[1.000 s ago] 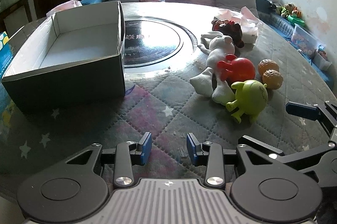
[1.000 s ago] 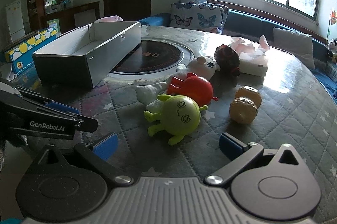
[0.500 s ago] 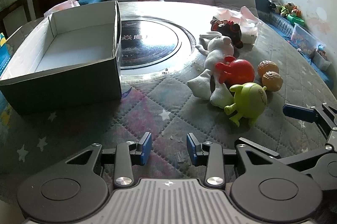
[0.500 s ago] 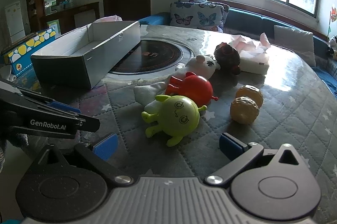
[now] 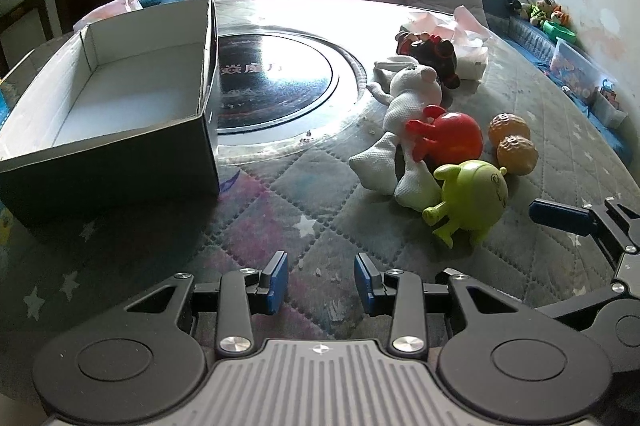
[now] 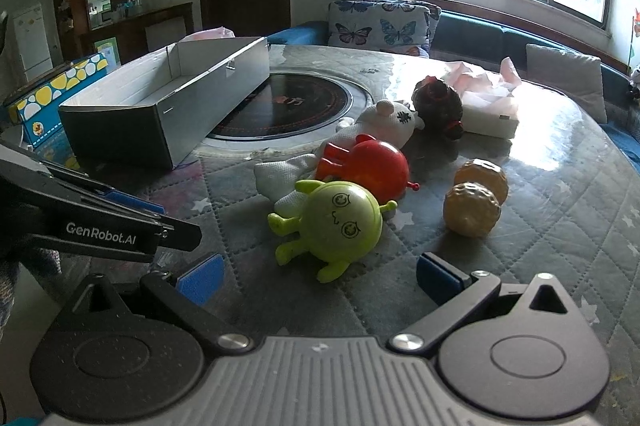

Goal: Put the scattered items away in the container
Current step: 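Lower the left tool onto the green alien toy and close it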

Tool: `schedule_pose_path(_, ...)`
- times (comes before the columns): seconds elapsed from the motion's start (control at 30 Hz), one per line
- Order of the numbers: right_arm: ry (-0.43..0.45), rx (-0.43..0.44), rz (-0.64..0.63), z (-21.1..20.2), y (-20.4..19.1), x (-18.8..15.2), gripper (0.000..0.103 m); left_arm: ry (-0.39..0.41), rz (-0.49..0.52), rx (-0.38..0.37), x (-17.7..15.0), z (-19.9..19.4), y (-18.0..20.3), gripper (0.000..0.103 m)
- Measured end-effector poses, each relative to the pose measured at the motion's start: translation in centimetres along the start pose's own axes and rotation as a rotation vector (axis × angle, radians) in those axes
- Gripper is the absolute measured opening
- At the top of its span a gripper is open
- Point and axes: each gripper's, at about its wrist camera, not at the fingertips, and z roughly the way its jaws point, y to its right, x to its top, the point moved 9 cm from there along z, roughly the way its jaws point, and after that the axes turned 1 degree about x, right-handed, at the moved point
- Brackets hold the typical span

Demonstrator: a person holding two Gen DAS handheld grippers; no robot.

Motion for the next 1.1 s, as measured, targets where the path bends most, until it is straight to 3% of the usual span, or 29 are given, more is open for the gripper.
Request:
schedule_pose_path(0.67,0.008,0.026,0.021,1.2,1.0,1.1,0.101,-0.008,-0.012,-0.043,1.8,0.8,0.0,0.039)
schedule_pose_path(0.9,0.007,0.043,0.037,1.5,1.2,1.4,0.086,0.023,0.005,-0.113,3.0,-0.2,1.4,0.039)
schedule_pose_path(1.1,0.015,0.065,0.066,1.3,1.7,1.6,0.073,0.049,0.044,-0.235,4.1,-1.5,3.7,0.039)
